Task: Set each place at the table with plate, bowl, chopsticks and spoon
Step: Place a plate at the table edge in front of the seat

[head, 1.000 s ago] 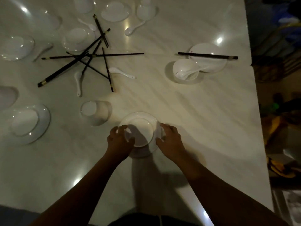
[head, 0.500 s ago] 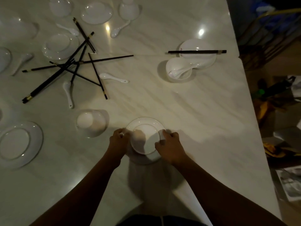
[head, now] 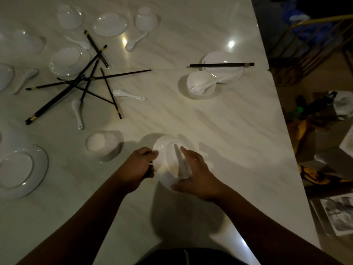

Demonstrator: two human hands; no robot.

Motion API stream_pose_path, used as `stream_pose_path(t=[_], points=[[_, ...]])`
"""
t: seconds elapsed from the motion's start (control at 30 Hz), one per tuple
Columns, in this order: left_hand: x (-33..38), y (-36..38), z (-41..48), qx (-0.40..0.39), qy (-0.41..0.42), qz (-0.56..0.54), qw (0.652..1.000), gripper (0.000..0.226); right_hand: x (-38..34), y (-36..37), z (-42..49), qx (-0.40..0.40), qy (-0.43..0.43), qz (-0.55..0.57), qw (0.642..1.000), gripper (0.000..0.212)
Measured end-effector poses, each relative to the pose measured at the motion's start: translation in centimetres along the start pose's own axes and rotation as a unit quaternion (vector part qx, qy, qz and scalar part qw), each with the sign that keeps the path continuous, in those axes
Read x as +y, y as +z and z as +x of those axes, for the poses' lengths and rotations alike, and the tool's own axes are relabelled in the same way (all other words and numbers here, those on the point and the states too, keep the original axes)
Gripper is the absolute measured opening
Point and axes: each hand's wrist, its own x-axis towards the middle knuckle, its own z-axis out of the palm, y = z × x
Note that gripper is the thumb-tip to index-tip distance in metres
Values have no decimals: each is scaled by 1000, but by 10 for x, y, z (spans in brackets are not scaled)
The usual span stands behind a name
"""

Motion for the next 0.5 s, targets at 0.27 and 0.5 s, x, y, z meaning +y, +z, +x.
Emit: stream_pose_path(t=[0.27, 0.5], points=[[27, 70, -21, -71, 61, -21, 995, 25, 18, 5, -39, 145, -53, -36, 987, 77], [-18, 77, -25, -13, 26, 53, 998, 28, 57, -23, -63, 229, -19, 203, 952, 53]])
